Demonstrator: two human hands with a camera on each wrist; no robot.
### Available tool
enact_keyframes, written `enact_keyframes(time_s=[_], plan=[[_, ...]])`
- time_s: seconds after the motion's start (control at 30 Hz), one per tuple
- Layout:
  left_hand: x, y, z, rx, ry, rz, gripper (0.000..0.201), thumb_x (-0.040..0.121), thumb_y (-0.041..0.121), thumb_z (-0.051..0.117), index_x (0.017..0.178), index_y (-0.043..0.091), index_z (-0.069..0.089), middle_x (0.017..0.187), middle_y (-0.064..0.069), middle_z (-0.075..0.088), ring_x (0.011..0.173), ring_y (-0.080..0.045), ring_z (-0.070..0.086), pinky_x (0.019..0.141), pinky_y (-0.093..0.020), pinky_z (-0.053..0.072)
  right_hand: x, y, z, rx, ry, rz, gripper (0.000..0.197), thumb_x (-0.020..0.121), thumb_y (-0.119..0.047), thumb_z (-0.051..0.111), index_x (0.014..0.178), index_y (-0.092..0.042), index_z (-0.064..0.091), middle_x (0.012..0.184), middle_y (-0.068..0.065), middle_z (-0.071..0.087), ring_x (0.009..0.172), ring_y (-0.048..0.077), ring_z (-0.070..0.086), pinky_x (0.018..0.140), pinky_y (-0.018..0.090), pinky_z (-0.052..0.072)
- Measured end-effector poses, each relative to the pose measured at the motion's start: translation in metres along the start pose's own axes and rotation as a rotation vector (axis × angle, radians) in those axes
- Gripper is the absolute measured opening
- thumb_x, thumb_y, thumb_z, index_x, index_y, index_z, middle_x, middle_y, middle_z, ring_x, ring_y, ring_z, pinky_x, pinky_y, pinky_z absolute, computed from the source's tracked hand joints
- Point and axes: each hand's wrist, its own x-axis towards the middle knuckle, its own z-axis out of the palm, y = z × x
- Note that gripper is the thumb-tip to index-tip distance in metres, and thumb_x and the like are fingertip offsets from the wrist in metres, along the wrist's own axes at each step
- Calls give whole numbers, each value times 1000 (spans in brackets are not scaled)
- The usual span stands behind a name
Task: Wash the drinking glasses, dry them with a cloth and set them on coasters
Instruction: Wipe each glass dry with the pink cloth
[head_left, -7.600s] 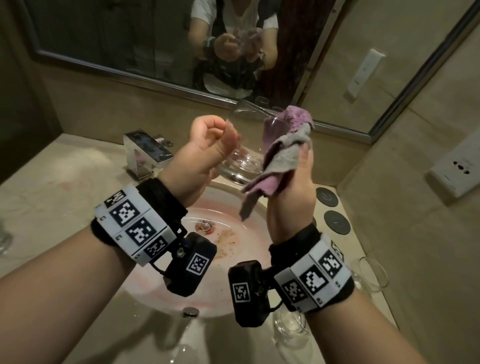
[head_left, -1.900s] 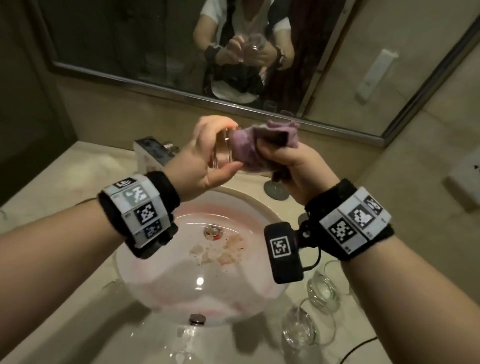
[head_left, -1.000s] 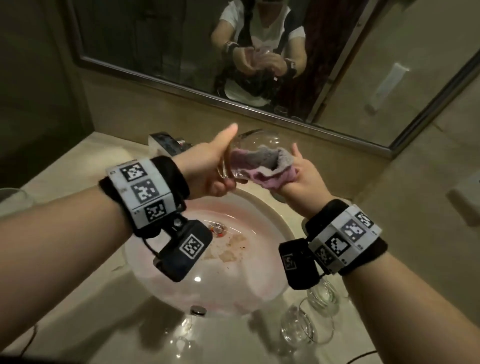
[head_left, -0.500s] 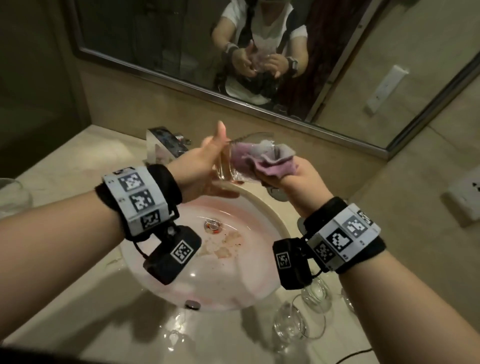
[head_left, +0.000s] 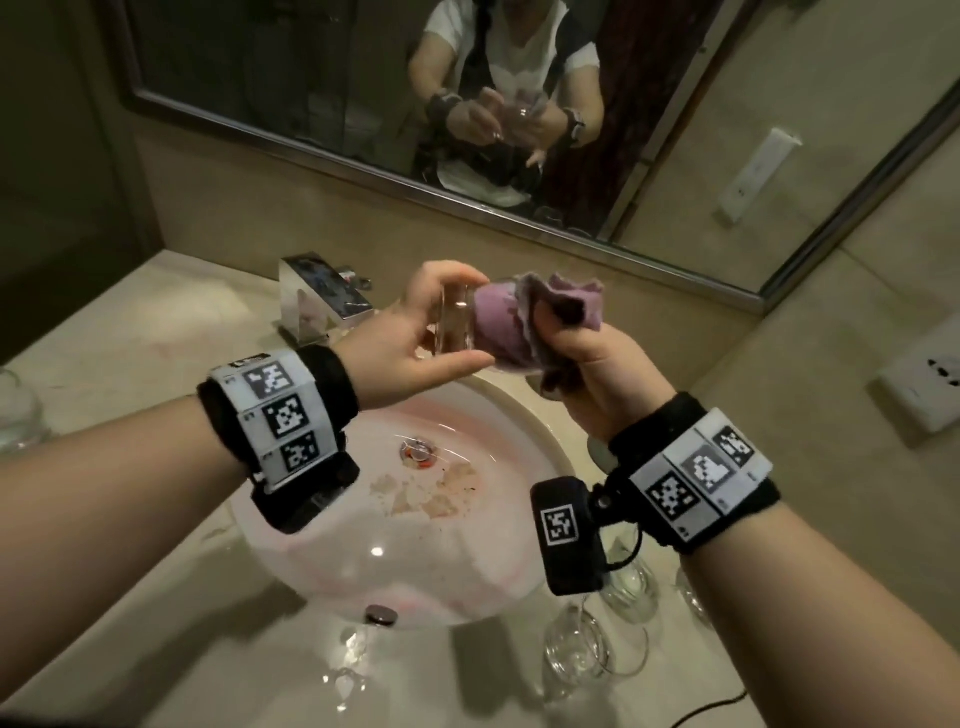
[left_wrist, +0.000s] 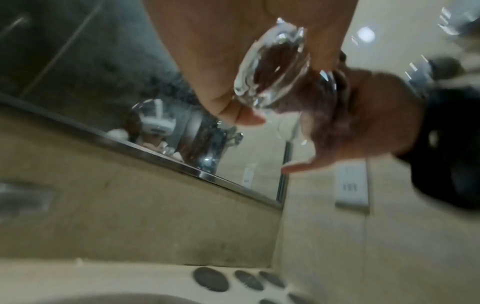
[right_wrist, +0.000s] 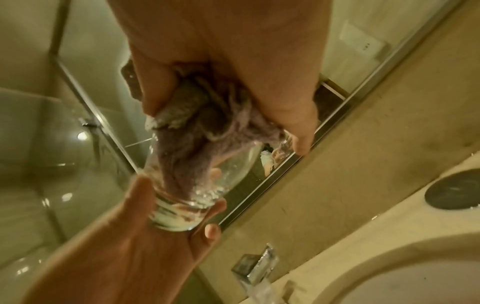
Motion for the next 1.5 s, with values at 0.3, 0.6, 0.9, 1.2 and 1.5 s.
enact_keyframes(time_s=[0.3,0.6,0.9,1.2,1.5], plan=[[13,17,8,-508,117,-624,68,84,66,42,123,11,43,80,-5,52,51,-11,46,39,-18,36,-8,4,6,-271,-54,-62,29,89,4,51,95,-23,59,80,-14,65,64,-12,58,65,8,43],[1,-8,-7,440,158,402,57,84,63,45,119,19,35,110,-17,43,82,-33,57,70,-40,53,4,7,11,392,124,286,66,80,-51,50,131,-9,51,125,15,61,119,29,55,111,43,30],[-4,-4,-16,-837,243,-653,54,87,65,37,100,13,46,67,-1,58,41,-7,38,32,-14,25,-11,-11,-1,308,220,-41,35,97,-32,44,118,-8,57,107,11,69,95,25,68,76,31,56],[-11,18,-27,-953,-297,-993,53,82,64,39,82,16,63,77,-1,48,32,-1,26,33,-6,14,0,4,-5,-1556,-392,-980,41,84,-36,48,120,-21,61,110,-6,70,110,12,62,110,56,-1],[3,40,-27,-833,-152,-962,49,90,61,33,74,20,55,52,4,52,32,-1,23,37,-7,11,6,-21,0,-1649,-516,-876,38,88,-30,40,118,-21,61,100,-11,70,104,15,65,110,61,-8]])
